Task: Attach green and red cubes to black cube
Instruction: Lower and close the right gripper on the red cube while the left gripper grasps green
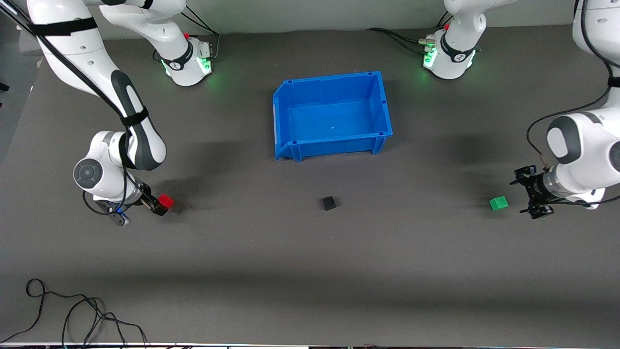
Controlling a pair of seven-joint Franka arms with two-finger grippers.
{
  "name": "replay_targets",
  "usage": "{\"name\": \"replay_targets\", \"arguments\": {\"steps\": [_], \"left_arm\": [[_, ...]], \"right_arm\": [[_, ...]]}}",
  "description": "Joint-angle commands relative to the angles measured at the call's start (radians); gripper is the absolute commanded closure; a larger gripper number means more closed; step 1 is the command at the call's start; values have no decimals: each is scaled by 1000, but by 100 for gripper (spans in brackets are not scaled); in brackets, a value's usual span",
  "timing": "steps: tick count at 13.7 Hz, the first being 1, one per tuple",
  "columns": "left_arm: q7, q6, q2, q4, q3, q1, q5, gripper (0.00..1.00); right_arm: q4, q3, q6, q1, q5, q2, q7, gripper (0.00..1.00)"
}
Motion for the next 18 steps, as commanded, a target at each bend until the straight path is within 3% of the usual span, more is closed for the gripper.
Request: {"name": "replay_targets", "arguments": {"steps": [1, 2, 3, 6, 8, 9, 11, 12, 14, 15, 16, 18], "left_arm": [[-53, 90, 36, -40, 6, -14, 37, 8], [-53, 113, 45, -51, 6, -11, 56, 8], [-53, 138, 50, -61, 6, -7, 65, 8], [-53, 199, 87, -68, 7, -10, 74, 8], [-55, 214, 104, -68, 9, -13, 77, 17], [-82, 214, 104, -68, 9, -7, 77, 32], [-109, 214, 108, -66, 19, -7, 103, 88], [-121, 214, 119, -66, 19, -14, 122, 100], [-121, 202, 110, -60, 19, -16, 122, 100], [-119, 189, 101, -54, 18, -16, 122, 100], [-118, 161, 89, -46, 18, -18, 122, 100], [-107, 65, 64, 1, 9, -25, 123, 100]], "right_arm": [[48, 0, -2, -3, -2, 38, 6, 6], [48, 1, -2, -2, -2, 43, 11, 20], [48, 1, -2, -1, -1, 43, 15, 23], [45, 4, -3, 0, 24, 57, 17, 24], [45, 6, -8, 3, 42, 57, 17, 17], [45, 7, -11, 9, 42, 57, 17, 14], [45, 7, -11, 21, 44, 58, 17, 14], [45, 7, -11, 20, 44, 58, 18, 16], [45, 10, -18, 22, 47, 57, 20, 49], [45, 12, -18, 22, 65, 57, 18, 60], [46, 12, -18, 25, 76, 54, 17, 69], [50, 12, -20, 25, 76, 43, 3, 76]]}}
